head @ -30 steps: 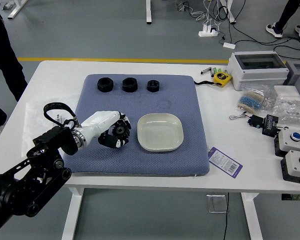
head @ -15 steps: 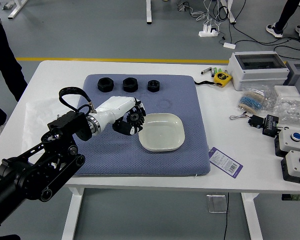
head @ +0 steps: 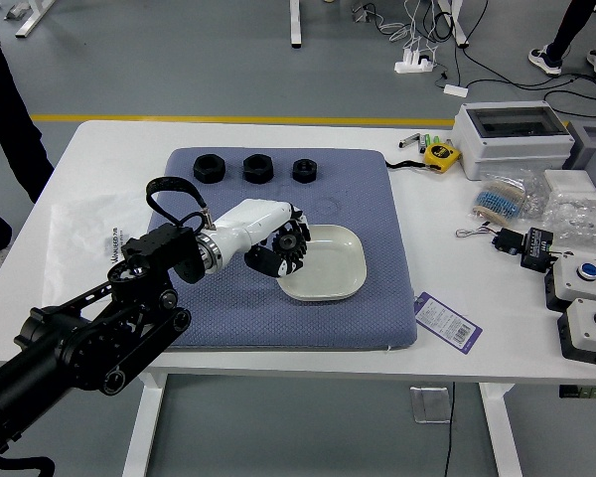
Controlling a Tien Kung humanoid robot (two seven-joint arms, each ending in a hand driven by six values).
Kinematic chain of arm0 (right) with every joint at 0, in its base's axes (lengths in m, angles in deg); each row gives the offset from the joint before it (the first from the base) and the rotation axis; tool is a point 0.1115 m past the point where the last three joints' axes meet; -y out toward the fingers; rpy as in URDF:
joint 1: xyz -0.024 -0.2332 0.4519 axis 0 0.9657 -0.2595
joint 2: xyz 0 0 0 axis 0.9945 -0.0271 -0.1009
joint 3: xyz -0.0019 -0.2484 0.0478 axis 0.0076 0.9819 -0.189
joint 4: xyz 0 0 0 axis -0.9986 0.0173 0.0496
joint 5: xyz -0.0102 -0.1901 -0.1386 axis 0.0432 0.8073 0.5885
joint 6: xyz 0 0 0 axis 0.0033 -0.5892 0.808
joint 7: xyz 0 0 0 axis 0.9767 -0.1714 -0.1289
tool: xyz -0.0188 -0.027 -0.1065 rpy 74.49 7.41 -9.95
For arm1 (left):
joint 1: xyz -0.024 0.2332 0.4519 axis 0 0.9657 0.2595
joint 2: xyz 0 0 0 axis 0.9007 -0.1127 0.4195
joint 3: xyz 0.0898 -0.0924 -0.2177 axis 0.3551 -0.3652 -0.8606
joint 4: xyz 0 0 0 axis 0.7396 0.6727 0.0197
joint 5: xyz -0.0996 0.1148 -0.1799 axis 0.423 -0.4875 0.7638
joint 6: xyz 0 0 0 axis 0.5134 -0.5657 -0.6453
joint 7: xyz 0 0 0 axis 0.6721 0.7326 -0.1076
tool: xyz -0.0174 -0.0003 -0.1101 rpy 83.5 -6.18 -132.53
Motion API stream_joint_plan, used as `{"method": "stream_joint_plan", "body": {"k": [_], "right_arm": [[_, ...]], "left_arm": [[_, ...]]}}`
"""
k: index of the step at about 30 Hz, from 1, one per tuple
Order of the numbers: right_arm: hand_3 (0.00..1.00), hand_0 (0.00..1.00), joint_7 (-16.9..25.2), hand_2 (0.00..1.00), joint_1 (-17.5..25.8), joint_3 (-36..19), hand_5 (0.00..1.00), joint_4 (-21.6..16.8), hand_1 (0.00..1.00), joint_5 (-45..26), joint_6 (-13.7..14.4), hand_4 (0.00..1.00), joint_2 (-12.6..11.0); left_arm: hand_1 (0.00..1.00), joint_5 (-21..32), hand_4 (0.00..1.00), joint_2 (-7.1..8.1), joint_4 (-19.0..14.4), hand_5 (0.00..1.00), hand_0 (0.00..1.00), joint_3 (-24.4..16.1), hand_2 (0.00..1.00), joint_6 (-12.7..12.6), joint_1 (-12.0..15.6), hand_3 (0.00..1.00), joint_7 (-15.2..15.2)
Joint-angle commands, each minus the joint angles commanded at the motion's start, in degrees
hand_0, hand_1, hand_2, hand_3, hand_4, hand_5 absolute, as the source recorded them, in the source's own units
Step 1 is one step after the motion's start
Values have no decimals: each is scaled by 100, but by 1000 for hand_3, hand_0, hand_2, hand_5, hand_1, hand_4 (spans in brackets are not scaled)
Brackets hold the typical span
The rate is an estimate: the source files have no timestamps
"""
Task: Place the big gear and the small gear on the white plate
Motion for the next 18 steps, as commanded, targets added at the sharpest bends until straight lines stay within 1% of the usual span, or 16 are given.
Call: {"method": "stream_joint_plan", "body": {"k": [1, 2, 3, 4, 6, 7, 10, 12, 13, 14, 18], "right_arm": [[600, 684, -6, 740, -6, -9, 723, -1, 658, 19, 1, 807, -2], [600, 684, -13, 740, -13, -19, 723, -4, 658, 42, 1, 807, -5], [600, 684, -15, 740, -15, -22, 723, -4, 658, 50, 2, 807, -5], [600, 684, -21, 740, -22, -32, 723, -6, 658, 75, 3, 807, -8], [600, 684, -27, 740, -28, -41, 723, -8, 658, 94, 4, 807, -11], [600, 684, -30, 740, -32, -47, 723, -10, 659, 100, 4, 807, -14], [600, 684, -41, 740, -40, -64, 723, -12, 659, 128, 6, 807, -17], [600, 684, -46, 740, -43, -70, 723, -13, 659, 143, 7, 807, -17], [597, 684, -51, 740, -45, -76, 724, -15, 658, 158, 8, 807, -18], [597, 684, -57, 740, -47, -85, 724, -16, 658, 171, 9, 807, -18], [597, 684, -62, 740, -49, -90, 724, -18, 658, 182, 10, 807, -19]], "left_arm": [[467, 54, 811, -56, 114, 36, 352, 82, 525, -77, -43, 617, 48], [467, 173, 811, -116, 281, 36, 352, 195, 525, -227, -98, 617, 133], [467, 219, 811, -138, 367, 36, 352, 238, 525, -295, -117, 617, 163], [467, 276, 811, -192, 488, 36, 352, 322, 525, -396, -167, 617, 212], [467, 343, 811, -259, 623, 36, 352, 413, 525, -507, -223, 617, 263], [478, 397, 883, -314, 714, 65, 353, 484, 534, -617, -264, 640, 298], [478, 476, 883, -423, 824, 65, 353, 604, 534, -787, -347, 640, 348], [478, 488, 883, -451, 849, 65, 353, 632, 534, -813, -370, 640, 353], [560, 491, 998, -491, 895, 265, 415, 664, 636, -826, -401, 747, 356], [560, 482, 998, -523, 946, 265, 415, 700, 636, -840, -438, 747, 363], [560, 459, 998, -523, 1021, 265, 415, 722, 636, -883, -485, 747, 364]]}}
